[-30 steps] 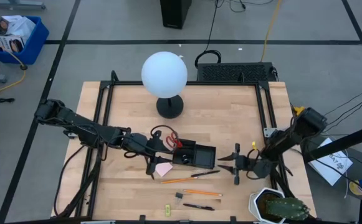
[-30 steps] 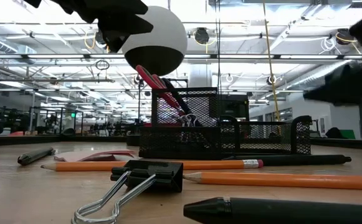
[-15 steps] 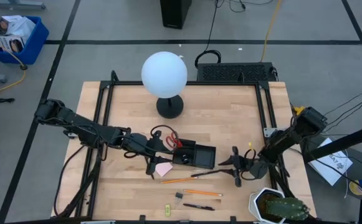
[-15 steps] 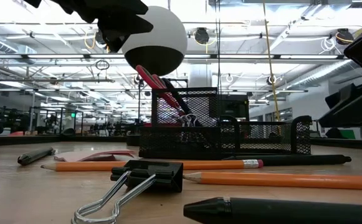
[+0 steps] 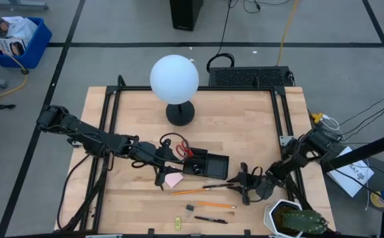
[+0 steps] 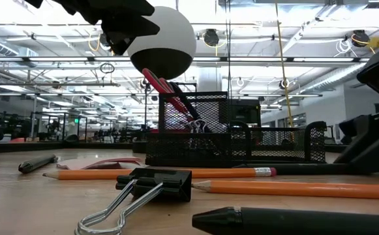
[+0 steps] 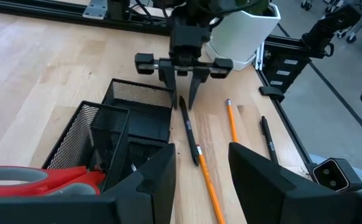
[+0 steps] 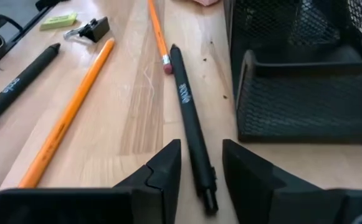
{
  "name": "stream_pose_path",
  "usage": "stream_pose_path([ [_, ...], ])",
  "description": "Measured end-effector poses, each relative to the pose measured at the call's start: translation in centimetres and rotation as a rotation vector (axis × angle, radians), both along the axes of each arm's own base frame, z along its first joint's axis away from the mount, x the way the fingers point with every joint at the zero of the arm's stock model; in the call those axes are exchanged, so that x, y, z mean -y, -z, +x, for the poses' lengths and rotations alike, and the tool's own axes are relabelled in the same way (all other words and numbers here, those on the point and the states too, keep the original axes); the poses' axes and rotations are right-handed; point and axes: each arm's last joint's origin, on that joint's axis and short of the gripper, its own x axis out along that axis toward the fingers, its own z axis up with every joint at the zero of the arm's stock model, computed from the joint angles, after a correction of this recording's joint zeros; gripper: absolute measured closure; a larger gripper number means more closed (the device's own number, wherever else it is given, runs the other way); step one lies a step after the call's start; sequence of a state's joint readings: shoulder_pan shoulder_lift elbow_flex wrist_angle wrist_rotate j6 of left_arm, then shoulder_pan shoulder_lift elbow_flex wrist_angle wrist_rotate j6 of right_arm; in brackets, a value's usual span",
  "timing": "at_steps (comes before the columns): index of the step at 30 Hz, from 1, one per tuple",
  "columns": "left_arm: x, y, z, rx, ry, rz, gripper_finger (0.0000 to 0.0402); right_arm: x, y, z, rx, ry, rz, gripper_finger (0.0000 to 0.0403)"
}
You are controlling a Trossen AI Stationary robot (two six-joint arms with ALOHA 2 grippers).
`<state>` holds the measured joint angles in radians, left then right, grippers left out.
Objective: Pick and place office supplies into organizer
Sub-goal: Put the black pen into the desk organizer
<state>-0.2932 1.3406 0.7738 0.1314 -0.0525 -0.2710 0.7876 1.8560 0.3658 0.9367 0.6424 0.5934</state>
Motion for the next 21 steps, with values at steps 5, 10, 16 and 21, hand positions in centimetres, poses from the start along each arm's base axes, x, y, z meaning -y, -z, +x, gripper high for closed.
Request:
stream_pose_path([
  [5, 0.0, 0.0, 0.0, 0.0, 0.0, 0.001, 0.025, 0.0, 0.7, 0.0, -0.017, 0.02, 0.005, 0.0306],
  [10, 0.0, 0.0, 0.0, 0.0, 0.001, 0.001, 0.0249, 0.0, 1.1, -0.3, -0.034, 0.019, 0.0, 0.0357],
  [16, 0.0, 0.0, 0.0, -0.001, 0.001, 0.001, 0.0249, -0.3, 1.2, -0.6, -0.034, 0.015, 0.025, 0.0375],
  [21, 0.0, 0.0, 0.0, -0.001, 0.001, 0.001, 0.0249, -0.8, 0.5, -0.3, 0.031, -0.057, 0.043, 0.0371],
])
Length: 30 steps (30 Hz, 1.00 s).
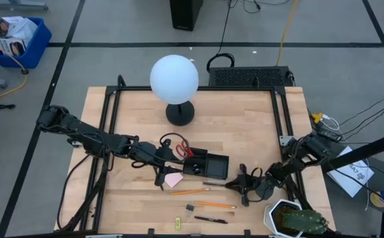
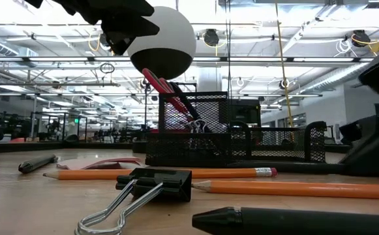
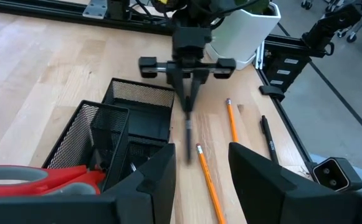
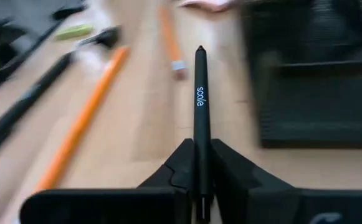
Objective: Pick and place office supplies into organizer
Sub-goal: Put the black pen into the desk organizer
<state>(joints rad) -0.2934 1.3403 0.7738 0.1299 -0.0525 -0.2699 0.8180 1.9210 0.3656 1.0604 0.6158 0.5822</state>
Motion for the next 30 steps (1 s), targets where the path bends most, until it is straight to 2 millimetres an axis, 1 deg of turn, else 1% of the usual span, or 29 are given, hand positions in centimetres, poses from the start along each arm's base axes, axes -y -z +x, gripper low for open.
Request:
stream_pose_path([
  [3, 0.0, 0.0, 0.0, 0.0, 0.0, 0.0, 0.0249, -0.5, -0.5, 0.1, 0.042, -0.087, -0.001, 0.0374],
  [5, 0.0, 0.0, 0.0, -0.001, -0.001, -0.002, 0.0249, -0.7, -0.9, 0.2, 0.08, -0.114, 0.008, 0.0374],
  [12, 0.0, 0.1, -0.1, -0.014, 0.0, 0.005, 0.0249, -0.6, -1.9, 0.8, 0.18, -0.062, -0.015, 0.0374],
  [17, 0.0, 0.0, 0.0, 0.006, 0.003, 0.006, 0.0249, -0.6, -3.3, 1.6, 0.304, -0.028, -0.009, 0.0374],
  [24, 0.4, -1.0, 0.3, 0.124, 0.04, 0.019, 0.0249, -1.8, -6.2, 4.5, 0.502, -0.01, -0.083, 0.0374],
  [30, 1.0, -1.9, 0.4, 0.222, 0.066, 0.037, 0.025, -1.8, -8.3, 7.5, 0.596, 0.057, -0.151, 0.0374],
])
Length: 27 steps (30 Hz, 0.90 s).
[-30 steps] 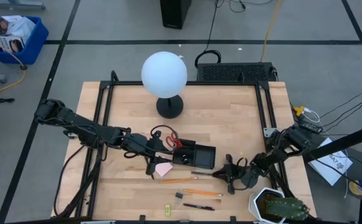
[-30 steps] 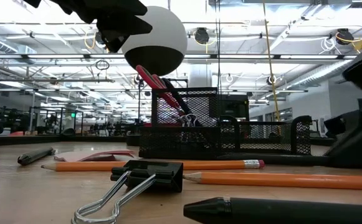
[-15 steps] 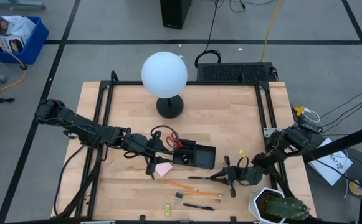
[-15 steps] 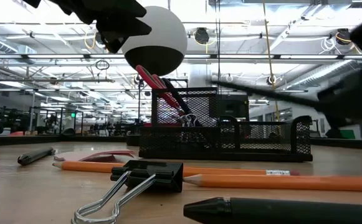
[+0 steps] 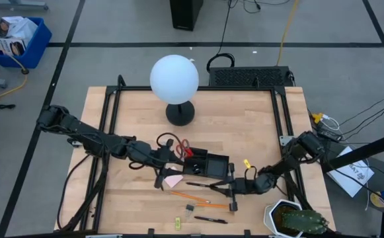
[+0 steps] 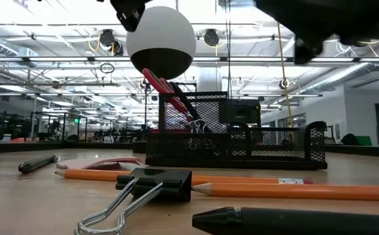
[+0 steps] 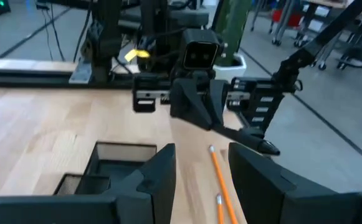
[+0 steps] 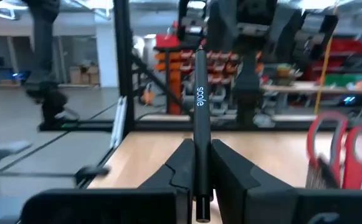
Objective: Pick and place office supplies into organizer
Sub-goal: Put the black pen into the desk organizer
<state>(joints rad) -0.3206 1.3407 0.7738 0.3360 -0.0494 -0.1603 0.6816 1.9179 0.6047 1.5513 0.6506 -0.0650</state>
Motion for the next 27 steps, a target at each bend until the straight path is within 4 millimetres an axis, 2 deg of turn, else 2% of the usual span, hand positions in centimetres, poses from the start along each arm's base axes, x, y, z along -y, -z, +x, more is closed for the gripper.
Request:
stream_pose_path([
  [4, 0.1, 0.1, -0.1, -0.007, 0.006, 0.016, 0.025, 0.2, -1.1, 1.6, 0.046, 0.023, -0.041, 0.0374],
  [8, 0.2, 0.2, -0.1, -0.014, 0.008, 0.015, 0.0249, 0.9, -1.3, 2.3, 0.057, 0.037, -0.053, 0.0374],
  [19, 1.5, -0.2, -0.5, 0.043, 0.067, 0.066, 0.0249, 2.1, -1.5, 3.0, 0.072, 0.08, -0.075, 0.0374],
  [27, 1.4, -0.5, -0.4, 0.078, 0.061, 0.057, 0.025, 3.0, -1.6, 3.6, 0.08, 0.065, -0.064, 0.0374],
])
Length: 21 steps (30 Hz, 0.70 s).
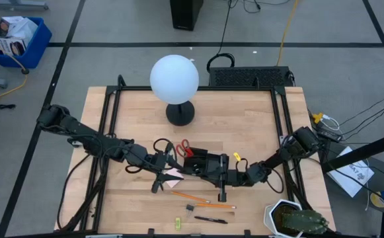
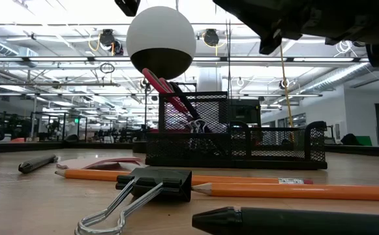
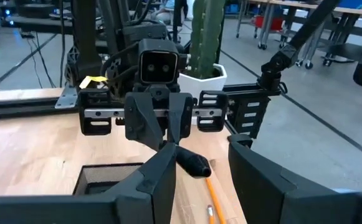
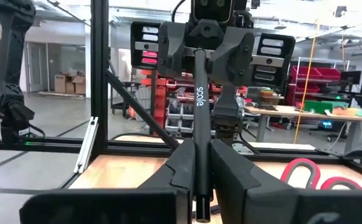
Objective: Pick and place office supplies into organizer
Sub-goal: Put the black pen into the desk organizer
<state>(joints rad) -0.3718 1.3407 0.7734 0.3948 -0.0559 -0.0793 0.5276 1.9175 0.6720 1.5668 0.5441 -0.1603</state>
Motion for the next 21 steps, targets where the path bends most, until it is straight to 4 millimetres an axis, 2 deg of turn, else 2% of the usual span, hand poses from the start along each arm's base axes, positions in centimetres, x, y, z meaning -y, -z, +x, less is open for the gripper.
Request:
stream_pose_path([
  [5, -0.04, 0.02, 0.01, -0.004, -0.006, -0.007, 0.0262, 0.36, 0.0, 0.2, 0.001, 0.006, 0.002, 0.0374],
  [13, -0.12, 0.01, 0.04, 0.003, -0.02, 0.014, 0.0355, 0.35, -0.02, 0.19, 0.001, 0.011, -0.016, 0.0374],
  [16, -0.18, 0.04, 0.05, 0.001, -0.044, 0.019, 0.0365, 0.37, -0.01, 0.18, 0.001, 0.018, -0.008, 0.0372],
  [21, -0.21, 0.06, 0.05, 0.005, -0.059, 0.038, 0.0365, 0.3, -0.01, 0.14, 0.0, 0.016, -0.004, 0.0313],
])
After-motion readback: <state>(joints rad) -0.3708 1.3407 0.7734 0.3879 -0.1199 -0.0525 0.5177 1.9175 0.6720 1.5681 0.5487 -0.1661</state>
